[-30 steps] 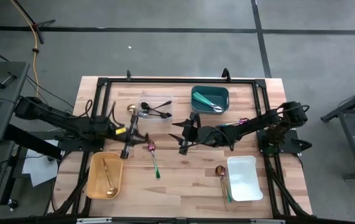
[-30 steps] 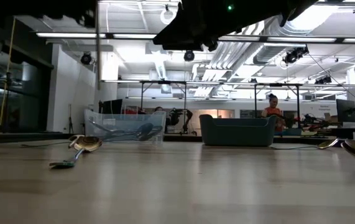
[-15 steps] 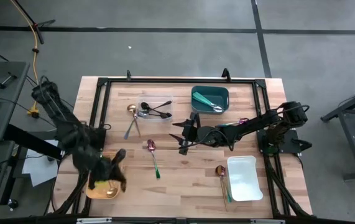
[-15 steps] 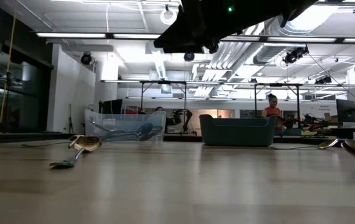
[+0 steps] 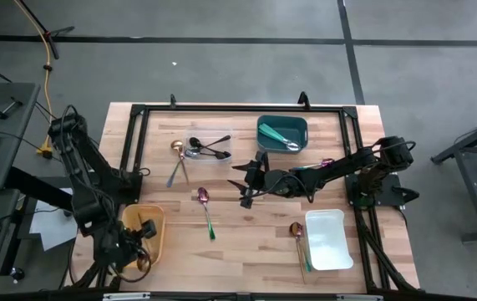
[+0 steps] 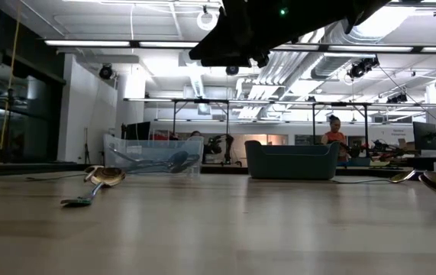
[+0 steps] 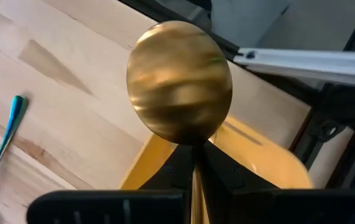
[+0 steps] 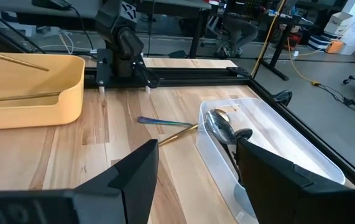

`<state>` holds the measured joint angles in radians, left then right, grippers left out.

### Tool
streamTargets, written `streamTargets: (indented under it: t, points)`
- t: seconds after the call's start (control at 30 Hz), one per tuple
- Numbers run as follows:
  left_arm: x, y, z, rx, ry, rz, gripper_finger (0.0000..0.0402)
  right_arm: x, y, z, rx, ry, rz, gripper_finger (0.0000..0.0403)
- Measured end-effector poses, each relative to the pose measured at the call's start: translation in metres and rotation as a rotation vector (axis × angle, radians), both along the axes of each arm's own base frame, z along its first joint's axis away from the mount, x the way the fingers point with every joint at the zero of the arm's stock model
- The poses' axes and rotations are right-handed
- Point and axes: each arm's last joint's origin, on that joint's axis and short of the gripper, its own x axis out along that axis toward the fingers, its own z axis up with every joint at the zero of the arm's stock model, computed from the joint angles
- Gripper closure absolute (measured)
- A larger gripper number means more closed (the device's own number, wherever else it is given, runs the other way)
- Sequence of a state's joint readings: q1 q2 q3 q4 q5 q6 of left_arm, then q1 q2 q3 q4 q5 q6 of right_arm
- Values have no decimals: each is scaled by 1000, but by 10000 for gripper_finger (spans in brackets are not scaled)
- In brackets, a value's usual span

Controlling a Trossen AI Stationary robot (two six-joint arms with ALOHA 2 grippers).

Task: Sort silverware by color (type)
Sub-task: Put the gold spoon into the yellow bin, then adjust the yellow bin

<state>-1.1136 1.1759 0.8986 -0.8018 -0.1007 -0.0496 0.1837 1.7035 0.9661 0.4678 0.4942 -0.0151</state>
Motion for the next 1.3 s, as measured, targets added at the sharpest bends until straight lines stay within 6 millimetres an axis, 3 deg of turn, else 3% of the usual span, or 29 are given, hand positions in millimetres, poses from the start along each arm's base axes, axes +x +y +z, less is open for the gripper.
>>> streamTargets:
  t: [0.37, 0.67, 0.87, 1.3]
  points:
    - [3, 3, -19, 167, 119, 1, 397, 0, 0, 0, 0, 0, 0, 190]
    - [12, -1, -30, 192, 168, 21, 395, 0, 0, 0, -7, 3, 2, 190]
    - [13, -4, -36, 211, 193, 64, 373, 0, 0, 0, -8, 6, 1, 190]
    - [13, -4, -37, 187, 227, 181, 361, 0, 0, -1, 11, 10, -4, 190]
